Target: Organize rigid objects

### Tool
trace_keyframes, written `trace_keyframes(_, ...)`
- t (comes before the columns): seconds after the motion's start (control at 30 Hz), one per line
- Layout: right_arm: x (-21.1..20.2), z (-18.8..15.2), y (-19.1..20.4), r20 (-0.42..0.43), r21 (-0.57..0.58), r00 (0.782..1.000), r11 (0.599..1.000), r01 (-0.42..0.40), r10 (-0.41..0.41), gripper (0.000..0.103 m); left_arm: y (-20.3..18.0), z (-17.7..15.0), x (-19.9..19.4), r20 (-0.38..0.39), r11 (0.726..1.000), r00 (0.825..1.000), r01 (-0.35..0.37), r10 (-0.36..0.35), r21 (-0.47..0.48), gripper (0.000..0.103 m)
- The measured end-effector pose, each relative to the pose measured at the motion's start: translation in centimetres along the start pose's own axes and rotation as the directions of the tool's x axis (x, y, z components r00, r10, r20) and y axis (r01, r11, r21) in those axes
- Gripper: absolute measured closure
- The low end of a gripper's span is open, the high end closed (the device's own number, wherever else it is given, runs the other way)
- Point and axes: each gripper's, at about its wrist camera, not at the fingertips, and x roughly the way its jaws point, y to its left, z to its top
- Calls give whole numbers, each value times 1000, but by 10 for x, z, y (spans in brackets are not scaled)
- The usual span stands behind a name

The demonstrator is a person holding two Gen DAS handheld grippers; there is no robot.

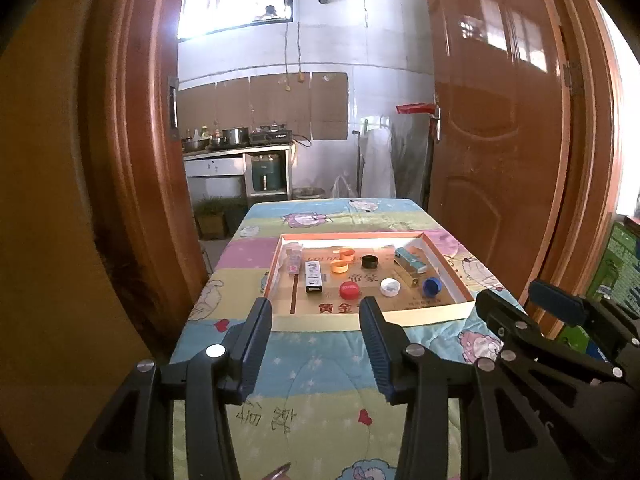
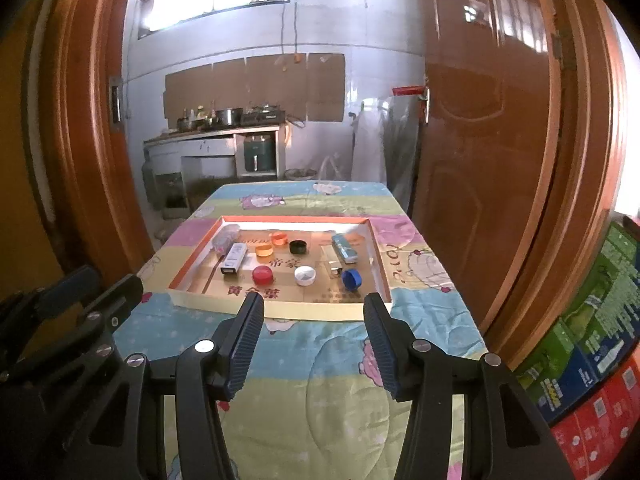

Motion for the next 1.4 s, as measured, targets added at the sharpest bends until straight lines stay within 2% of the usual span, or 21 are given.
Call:
trace_keyframes(0.27, -15, -4, 3, 10, -3, 1000, 1000, -1, 1, 49, 2, -5, -16, 19, 998, 998, -57, 57, -16, 58)
trace_keyframes(0.7, -35, -11, 2, 19, 6, 1000, 1000, -7, 7, 49, -3, -12, -32, 25, 999, 999, -32, 32, -15, 58)
trace_keyframes(1.4, -47, -14, 2, 31, 8, 1000, 1000, -8, 8, 49, -2, -14, -37, 22, 999, 999, -42, 42, -14, 58)
